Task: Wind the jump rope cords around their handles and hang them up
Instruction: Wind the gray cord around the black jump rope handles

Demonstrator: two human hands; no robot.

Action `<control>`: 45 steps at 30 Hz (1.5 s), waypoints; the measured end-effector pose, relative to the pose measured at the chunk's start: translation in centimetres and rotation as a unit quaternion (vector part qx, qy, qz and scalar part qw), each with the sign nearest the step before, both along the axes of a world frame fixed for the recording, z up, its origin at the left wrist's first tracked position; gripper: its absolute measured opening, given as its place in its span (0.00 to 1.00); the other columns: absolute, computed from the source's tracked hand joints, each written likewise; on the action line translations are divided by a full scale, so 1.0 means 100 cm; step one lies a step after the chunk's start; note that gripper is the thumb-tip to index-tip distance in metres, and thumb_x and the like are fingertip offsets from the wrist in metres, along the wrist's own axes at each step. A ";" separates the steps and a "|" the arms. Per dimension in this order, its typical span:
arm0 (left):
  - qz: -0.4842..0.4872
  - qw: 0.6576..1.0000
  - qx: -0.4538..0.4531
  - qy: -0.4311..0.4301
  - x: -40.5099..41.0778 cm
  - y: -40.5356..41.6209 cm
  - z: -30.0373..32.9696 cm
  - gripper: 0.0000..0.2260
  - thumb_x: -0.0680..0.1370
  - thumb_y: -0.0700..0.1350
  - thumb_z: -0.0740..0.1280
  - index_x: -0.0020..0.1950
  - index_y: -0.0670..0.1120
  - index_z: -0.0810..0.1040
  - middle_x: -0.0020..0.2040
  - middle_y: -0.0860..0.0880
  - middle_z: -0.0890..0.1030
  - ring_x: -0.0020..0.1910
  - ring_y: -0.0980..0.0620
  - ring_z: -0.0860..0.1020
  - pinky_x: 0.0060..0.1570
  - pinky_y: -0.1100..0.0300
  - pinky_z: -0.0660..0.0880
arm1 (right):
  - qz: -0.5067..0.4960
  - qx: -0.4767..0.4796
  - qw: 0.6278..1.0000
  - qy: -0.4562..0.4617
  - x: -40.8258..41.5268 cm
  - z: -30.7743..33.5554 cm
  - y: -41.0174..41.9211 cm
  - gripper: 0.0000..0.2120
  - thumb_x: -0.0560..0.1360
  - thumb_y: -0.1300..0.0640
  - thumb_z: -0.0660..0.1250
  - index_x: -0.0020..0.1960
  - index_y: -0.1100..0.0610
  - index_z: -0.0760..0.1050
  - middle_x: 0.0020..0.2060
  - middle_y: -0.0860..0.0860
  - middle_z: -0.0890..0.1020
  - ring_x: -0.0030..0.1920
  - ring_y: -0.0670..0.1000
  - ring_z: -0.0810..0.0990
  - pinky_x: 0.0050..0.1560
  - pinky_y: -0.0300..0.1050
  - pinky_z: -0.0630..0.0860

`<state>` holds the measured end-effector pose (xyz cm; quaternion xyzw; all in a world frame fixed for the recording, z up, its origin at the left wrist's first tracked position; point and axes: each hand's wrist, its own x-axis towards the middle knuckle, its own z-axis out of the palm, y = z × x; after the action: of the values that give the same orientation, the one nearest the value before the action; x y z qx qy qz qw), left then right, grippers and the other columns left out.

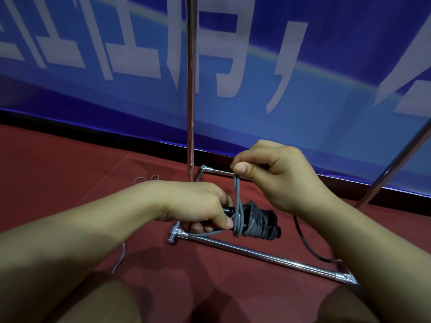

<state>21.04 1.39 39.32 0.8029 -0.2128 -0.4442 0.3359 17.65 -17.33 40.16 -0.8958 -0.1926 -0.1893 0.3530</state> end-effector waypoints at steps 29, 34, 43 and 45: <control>-0.087 0.975 -0.160 -0.125 -0.010 0.004 0.006 0.14 0.80 0.46 0.68 0.58 0.36 0.76 0.44 0.32 0.76 0.39 0.46 0.73 0.39 0.45 0.71 | -0.017 0.189 0.912 0.363 0.011 -0.017 -0.037 0.11 0.66 0.47 0.76 0.37 0.55 0.82 0.30 0.50 0.81 0.30 0.47 0.76 0.34 0.38 0.73; 0.001 0.959 -0.253 -0.128 -0.010 0.003 0.005 0.07 0.81 0.42 0.68 0.55 0.40 0.78 0.32 0.49 0.75 0.27 0.55 0.70 0.25 0.66 0.66 | 0.020 0.217 0.905 0.367 0.005 -0.020 -0.047 0.05 0.67 0.63 0.67 0.41 0.64 0.76 0.33 0.57 0.74 0.33 0.53 0.68 0.35 0.44 0.66; 0.228 0.929 -0.247 -0.154 0.003 -0.011 -0.005 0.09 0.80 0.41 0.68 0.41 0.44 0.78 0.31 0.49 0.77 0.26 0.55 0.72 0.24 0.65 0.66 | 0.018 0.211 0.880 0.425 0.003 -0.018 -0.031 0.14 0.84 0.52 0.58 0.49 0.55 0.80 0.27 0.47 0.70 0.25 0.44 0.63 0.26 0.37 0.61; 0.270 0.920 -0.236 -0.158 0.008 -0.012 -0.009 0.07 0.80 0.41 0.68 0.42 0.43 0.78 0.31 0.47 0.77 0.25 0.56 0.72 0.24 0.65 0.67 | 0.005 0.192 0.887 0.419 0.001 -0.016 -0.024 0.14 0.85 0.53 0.57 0.53 0.57 0.79 0.29 0.47 0.69 0.25 0.45 0.63 0.26 0.38 0.61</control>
<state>21.80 0.17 38.41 0.7869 -0.1371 -0.1413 0.5848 17.77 -19.74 38.56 -0.8053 0.0087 0.1719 0.5673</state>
